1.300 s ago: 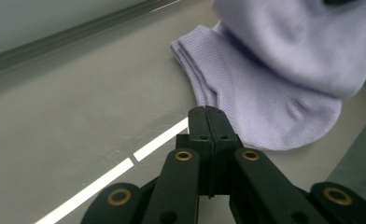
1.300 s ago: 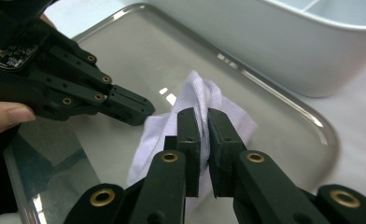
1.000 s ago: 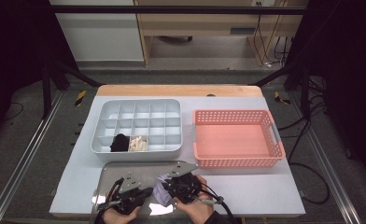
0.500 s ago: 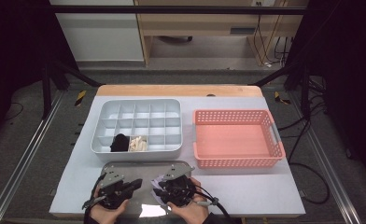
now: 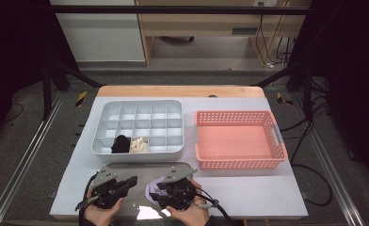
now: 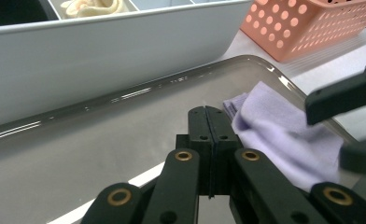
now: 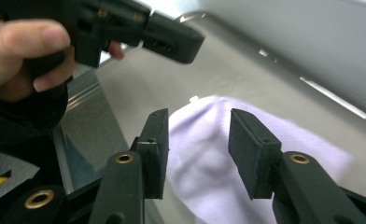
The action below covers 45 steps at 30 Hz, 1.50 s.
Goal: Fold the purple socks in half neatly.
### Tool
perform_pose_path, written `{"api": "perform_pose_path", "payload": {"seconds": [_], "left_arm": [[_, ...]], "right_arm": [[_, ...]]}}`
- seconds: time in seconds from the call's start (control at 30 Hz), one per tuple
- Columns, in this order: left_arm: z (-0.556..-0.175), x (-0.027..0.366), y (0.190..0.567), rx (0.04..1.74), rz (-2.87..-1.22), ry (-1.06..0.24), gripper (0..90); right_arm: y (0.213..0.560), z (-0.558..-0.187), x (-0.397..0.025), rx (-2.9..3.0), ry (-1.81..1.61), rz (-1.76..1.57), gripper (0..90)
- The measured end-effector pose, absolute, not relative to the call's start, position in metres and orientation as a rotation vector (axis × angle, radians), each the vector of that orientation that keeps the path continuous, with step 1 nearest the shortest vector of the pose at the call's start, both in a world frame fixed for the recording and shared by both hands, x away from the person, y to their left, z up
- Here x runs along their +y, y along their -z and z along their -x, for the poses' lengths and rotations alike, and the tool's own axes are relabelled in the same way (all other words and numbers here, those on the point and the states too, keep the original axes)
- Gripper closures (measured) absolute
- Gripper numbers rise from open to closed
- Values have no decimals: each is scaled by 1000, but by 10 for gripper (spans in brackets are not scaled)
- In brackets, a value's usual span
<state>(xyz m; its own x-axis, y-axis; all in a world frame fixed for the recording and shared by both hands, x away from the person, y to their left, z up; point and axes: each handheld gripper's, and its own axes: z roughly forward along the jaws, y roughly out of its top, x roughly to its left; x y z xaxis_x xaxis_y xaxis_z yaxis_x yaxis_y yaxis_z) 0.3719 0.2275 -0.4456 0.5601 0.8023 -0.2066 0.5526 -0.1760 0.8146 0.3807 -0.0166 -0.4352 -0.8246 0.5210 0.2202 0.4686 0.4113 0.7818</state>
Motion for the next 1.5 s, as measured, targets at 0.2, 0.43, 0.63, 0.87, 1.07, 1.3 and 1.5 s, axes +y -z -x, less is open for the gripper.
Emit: {"api": "perform_pose_path", "payload": {"seconds": [0.2,0.43,0.63,0.87,1.07,1.3,1.5], "left_arm": [[-371,218,440,1067,-1858,-321,894],[-370,186,437,973,-1925,-280,894],[-369,165,458,963,-2048,-267,894],[-366,166,465,967,-2059,-267,893],[-365,167,469,963,-2075,-275,893],[-363,169,469,956,-2093,-273,892],[-368,164,466,945,-2063,-297,893]], "right_arm": [[438,-386,-38,2544,-1343,-960,806],[458,-387,-46,2564,-1279,-1013,881],[469,-386,-50,2566,-1258,-1035,873],[463,-388,-60,2472,-1294,-1082,691],[475,-391,-60,2489,-1243,-1142,601],[480,-391,-58,2521,-1258,-1139,791],[474,-394,-63,2484,-1245,-1165,855]]}}
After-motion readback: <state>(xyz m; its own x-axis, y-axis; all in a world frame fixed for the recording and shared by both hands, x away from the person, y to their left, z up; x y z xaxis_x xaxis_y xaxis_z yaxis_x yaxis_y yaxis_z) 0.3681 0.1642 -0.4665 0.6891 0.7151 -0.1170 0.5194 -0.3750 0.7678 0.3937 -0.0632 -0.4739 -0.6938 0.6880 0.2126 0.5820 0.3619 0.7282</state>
